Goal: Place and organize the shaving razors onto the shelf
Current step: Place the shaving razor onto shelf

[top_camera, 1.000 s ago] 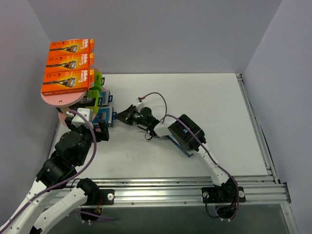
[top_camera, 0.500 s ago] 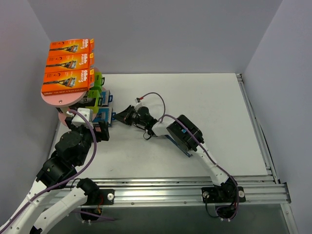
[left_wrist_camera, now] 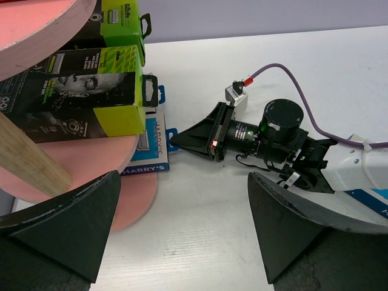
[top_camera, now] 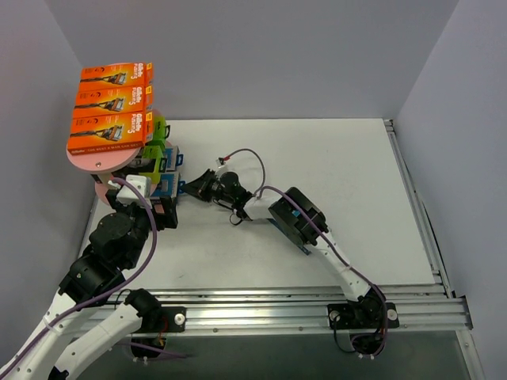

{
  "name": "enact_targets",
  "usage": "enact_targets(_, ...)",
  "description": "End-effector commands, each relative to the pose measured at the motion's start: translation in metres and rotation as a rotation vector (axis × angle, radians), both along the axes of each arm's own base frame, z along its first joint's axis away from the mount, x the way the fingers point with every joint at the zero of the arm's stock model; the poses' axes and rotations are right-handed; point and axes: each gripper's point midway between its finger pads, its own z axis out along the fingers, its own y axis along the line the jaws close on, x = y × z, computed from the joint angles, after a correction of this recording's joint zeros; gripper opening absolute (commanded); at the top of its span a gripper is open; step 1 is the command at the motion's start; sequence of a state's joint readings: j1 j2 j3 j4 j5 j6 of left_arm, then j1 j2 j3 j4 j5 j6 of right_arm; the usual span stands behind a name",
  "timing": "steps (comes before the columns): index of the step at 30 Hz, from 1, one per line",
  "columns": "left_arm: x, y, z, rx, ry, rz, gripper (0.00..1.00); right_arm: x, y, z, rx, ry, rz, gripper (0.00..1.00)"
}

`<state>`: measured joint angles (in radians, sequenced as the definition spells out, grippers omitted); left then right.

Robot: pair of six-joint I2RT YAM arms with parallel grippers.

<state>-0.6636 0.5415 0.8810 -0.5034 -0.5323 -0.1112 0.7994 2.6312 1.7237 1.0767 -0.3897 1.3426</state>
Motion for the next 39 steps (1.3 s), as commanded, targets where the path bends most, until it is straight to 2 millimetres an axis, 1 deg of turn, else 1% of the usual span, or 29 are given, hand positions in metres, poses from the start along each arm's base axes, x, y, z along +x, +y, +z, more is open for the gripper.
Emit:
enact_targets(1, 0.002, -0.002, 0.016, -0.048, -0.055, -0.005, 0.95, 0.002, 0.01, 0.018, 0.045, -0.034, 0.004, 0.0)
enact_targets(11, 0.001, -0.001, 0.017, -0.053, -0.06, -0.006, 0.95, 0.006, 0.015, 0.017, 0.044, -0.031, 0.004, 0.0)
enact_targets(13, 0.001, -0.002, 0.018, -0.053, -0.06, -0.009, 0.95, 0.007, 0.016, 0.013, 0.038, -0.027, 0.004, 0.0)
enact_targets(23, 0.0, -0.003, 0.018, -0.055, -0.062, -0.014, 0.95, 0.011, 0.02, 0.015, 0.04, -0.031, 0.004, 0.0)
enact_targets(28, 0.0, -0.002, 0.018, -0.055, -0.062, -0.012, 0.95, 0.015, 0.018, 0.012, 0.039, -0.029, -0.002, 0.0)
enact_targets(39, 0.001, -0.003, 0.018, -0.055, -0.061, -0.015, 0.95, 0.022, 0.016, 0.015, 0.041, -0.031, -0.008, 0.0)
